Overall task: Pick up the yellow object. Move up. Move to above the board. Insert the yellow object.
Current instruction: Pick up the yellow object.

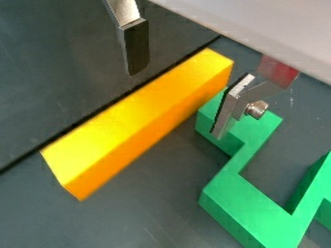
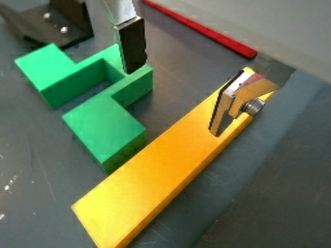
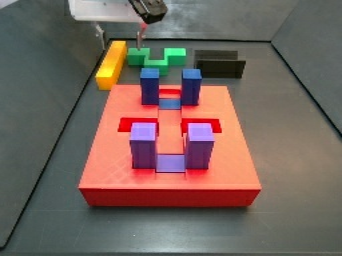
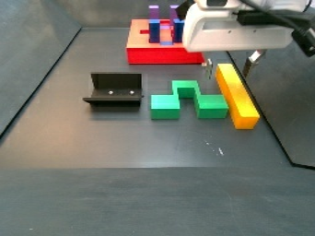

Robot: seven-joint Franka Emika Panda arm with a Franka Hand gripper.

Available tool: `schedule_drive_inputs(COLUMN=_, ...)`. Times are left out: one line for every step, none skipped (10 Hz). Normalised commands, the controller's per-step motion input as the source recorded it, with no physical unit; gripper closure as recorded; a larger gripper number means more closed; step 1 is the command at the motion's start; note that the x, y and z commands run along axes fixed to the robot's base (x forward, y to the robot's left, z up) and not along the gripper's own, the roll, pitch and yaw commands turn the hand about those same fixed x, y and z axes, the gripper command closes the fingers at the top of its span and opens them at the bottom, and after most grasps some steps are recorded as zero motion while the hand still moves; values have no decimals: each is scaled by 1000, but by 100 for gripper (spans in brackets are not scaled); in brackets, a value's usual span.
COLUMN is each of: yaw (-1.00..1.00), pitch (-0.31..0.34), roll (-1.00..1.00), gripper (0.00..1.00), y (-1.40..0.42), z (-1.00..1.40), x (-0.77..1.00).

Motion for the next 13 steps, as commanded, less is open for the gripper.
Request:
schedule_drive_inputs(yaw=137, pitch=0, roll=36, gripper=0, y=80, z=-394, x=0)
schedule_drive_inputs(yaw=0, pitch=0, roll=0, gripper=0, y=120, z=-263, x=-260)
schedule_drive_inputs(yaw=-40, pitch=0, roll=-23, gripper=0, y=69, z=-83, x=-431)
schedule_drive_inputs(yaw=-51, pitch=0, roll=-14, gripper=0, y=6, z=-51, x=-351)
schedule_drive_inputs(yaw=-66, pitch=0, roll=0, gripper=0, y=0, z=-97, x=-286)
schedule_drive_inputs(yaw=-106, pitch=23, roll=11, gripper=0, y=0, z=-134, x=-220)
schedule_drive_inputs(yaw=-6, pitch=36, roll=0, gripper=0, y=0, z=-131, x=20)
schedule_drive_inputs(yaw=-14, pitch=74, roll=36, gripper=0, y=0, z=-211, x=203)
schedule_drive_inputs(yaw=-69, pitch=51, roll=100, gripper=0, y=0, z=-294, x=26)
schedule_drive_inputs(yaw=-83, pitch=47, roll=93, gripper=0, y=6, z=-271, x=0)
schedule_drive_inputs(yaw=-71, pitch=39, roll=87, gripper=0, y=0, z=-274, x=0)
schedule_drive_inputs(yaw=-71, pitch=43, roll=90, gripper=0, y=0, z=-260, x=0)
schedule_drive_inputs(yaw=-63, pitch=43, roll=103, gripper=0, y=0, z=-209, x=0)
